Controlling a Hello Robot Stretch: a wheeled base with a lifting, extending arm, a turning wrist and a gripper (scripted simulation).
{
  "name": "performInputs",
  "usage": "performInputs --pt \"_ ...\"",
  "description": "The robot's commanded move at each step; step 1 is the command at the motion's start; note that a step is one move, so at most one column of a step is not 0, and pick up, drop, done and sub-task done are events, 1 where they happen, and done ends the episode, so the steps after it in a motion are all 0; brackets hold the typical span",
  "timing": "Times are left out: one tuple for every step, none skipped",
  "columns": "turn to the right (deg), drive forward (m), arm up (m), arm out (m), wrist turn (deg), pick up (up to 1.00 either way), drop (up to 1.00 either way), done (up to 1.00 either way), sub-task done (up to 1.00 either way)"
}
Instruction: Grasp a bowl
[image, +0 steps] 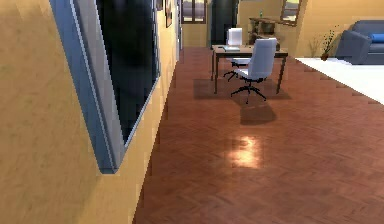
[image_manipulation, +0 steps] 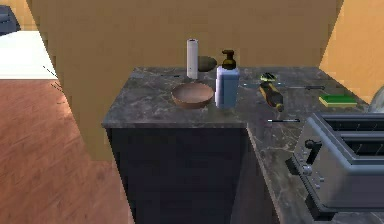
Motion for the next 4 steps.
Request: performInputs --pt "0.0 0.0 0.5 0.0 0.0 0.0 0.0 0.0 0.0" --pt "0.0 0.0 0.38 0.0 0.0 0.0 0.0 0.0 0.0" --pt "0.0 0.0 0.0 0.44 0.0 0.0 0.0 0.0 0.0" --pt "0.0 0.0 0.0 0.0 45.0 0.0 0.0 0.0 0.0"
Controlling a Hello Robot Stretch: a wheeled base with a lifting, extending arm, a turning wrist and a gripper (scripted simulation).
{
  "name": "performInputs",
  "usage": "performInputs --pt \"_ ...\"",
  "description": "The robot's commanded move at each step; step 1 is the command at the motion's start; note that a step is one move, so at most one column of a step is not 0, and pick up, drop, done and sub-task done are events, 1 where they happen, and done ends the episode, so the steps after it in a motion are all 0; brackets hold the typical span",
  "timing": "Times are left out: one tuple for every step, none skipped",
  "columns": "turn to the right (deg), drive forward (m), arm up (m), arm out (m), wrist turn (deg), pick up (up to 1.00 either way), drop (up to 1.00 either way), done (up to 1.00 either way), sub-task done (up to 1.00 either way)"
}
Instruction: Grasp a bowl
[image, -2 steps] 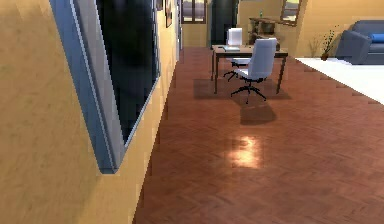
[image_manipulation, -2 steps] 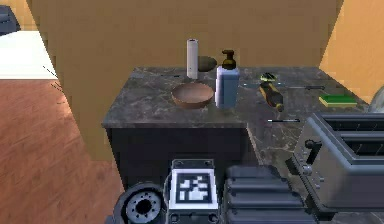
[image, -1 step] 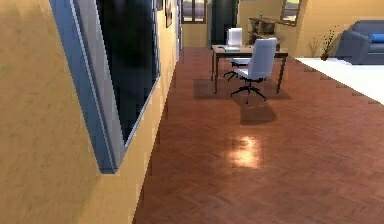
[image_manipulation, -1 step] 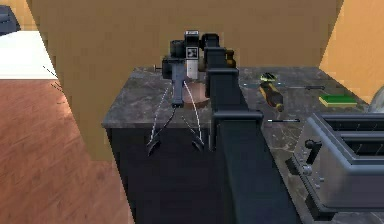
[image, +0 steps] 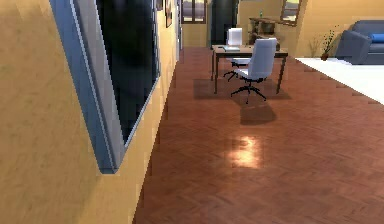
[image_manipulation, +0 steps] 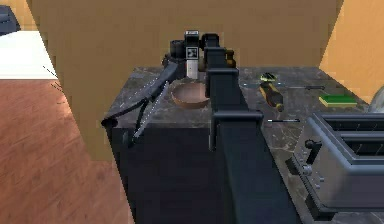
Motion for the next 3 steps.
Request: performInputs --pt "0.0 0.0 0.0 0.0 45.0 0.0 0.0 0.0 0.0" --pt "0.0 0.0 0.0 0.0 45.0 0.0 0.0 0.0 0.0" --pt "0.0 0.0 0.0 0.0 45.0 0.0 0.0 0.0 0.0"
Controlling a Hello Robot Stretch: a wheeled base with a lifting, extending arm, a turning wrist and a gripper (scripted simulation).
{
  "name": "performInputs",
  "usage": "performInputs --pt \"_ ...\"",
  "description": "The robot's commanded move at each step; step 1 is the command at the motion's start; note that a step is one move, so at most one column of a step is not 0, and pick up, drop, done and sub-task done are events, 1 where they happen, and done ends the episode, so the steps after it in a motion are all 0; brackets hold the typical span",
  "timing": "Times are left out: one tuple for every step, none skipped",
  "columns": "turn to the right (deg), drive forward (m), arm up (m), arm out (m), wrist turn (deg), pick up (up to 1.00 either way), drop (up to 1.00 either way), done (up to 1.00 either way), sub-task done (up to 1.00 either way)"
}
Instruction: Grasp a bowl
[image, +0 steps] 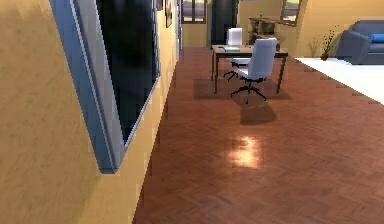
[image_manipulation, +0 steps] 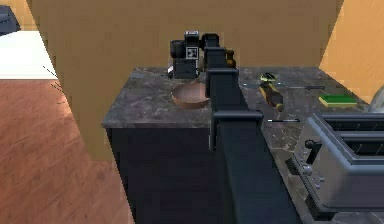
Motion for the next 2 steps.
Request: performInputs --pt "0.0 0.0 -0.12 0.0 0.0 0.0 0.0 0.0 0.0" --pt "0.0 0.0 0.0 0.0 0.0 1.0 0.0 0.0 0.0"
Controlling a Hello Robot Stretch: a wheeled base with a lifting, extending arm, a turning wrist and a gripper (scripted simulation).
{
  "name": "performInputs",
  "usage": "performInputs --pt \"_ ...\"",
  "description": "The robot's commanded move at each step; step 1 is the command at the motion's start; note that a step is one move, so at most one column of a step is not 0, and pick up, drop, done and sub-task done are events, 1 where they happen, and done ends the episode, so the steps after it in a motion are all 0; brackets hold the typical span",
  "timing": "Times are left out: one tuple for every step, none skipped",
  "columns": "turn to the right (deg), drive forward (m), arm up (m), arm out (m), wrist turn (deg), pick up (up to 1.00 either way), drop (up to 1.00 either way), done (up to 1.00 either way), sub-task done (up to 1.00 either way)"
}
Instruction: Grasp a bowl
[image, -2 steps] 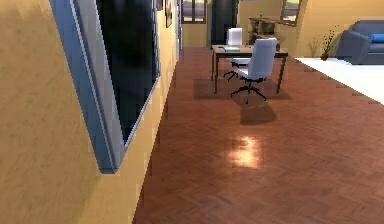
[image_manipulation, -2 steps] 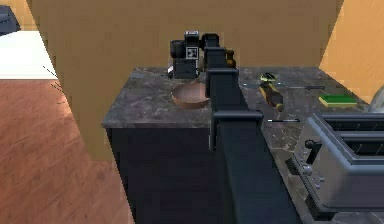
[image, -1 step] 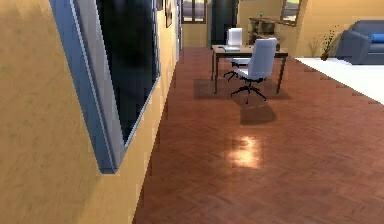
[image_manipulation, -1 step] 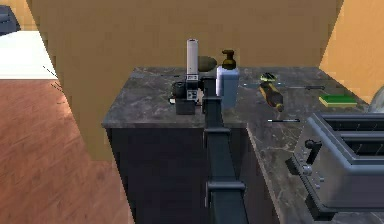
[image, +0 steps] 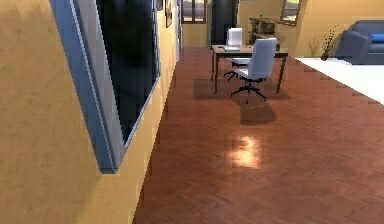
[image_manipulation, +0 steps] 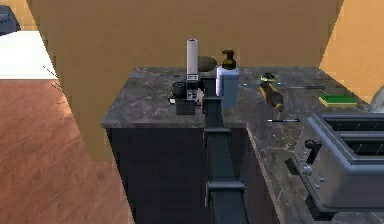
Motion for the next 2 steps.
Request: performInputs --pt "0.0 0.0 0.1 0.0 0.0 0.0 0.0 0.0 0.0" --pt "0.0 0.0 0.0 0.0 0.0 0.0 0.0 1.0 0.0"
